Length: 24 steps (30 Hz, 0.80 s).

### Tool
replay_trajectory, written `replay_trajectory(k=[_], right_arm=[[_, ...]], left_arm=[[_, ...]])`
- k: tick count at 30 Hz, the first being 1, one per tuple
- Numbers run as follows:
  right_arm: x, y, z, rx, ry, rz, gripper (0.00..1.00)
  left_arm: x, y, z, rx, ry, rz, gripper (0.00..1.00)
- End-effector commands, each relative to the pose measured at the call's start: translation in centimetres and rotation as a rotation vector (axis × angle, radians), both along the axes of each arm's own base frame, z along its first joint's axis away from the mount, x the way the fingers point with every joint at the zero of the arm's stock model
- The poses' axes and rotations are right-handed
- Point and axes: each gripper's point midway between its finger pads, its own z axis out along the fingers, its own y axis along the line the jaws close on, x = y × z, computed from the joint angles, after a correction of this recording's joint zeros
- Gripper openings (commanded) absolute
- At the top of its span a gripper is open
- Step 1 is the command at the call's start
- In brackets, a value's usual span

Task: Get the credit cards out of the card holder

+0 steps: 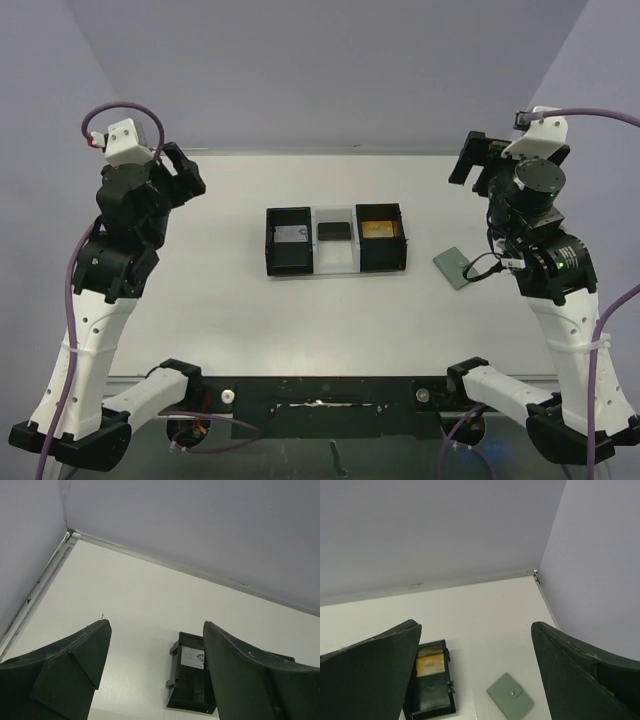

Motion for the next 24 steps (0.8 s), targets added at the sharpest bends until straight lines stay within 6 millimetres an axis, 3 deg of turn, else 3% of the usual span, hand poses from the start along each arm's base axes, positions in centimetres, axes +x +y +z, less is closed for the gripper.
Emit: replay_trajectory(k=[1, 7, 10, 16, 21, 24], right_arm=[[-0.6, -0.1, -2.7, 0.030, 0.027, 0.036, 0.98], [-0.8, 0.7, -10.6, 0.125, 0.144, 0.102, 0.98], [-0.5, 2.7, -14.9, 0.213, 0.204, 0.198, 0.98], [-0.6, 7.5, -24.2, 0.446, 0.398, 0.377, 0.98], [-1.8, 9.9, -29.1, 0.472, 0.575, 0.406, 0.98], [-2.3, 11.5, -30.4, 0.451, 0.642, 0.401, 0.98]], left_arm=[[0.1, 0.3, -1.0, -0.053, -0.029, 0.009, 0.74], [0.4, 0.0, -7.5, -0.071, 0.088, -0.024, 0.75], [0.1, -1.2, -11.3, -0.087, 0.182, -0.100, 0.75], [-0.6, -1.8, -16.5, -0.098, 0.297, -0.165, 0.76], [-1.3, -0.5, -20.5, -0.131, 0.418, -0.106, 0.77], [-1.8, 0.7, -22.8, -0.148, 0.517, -0.055, 0.77]])
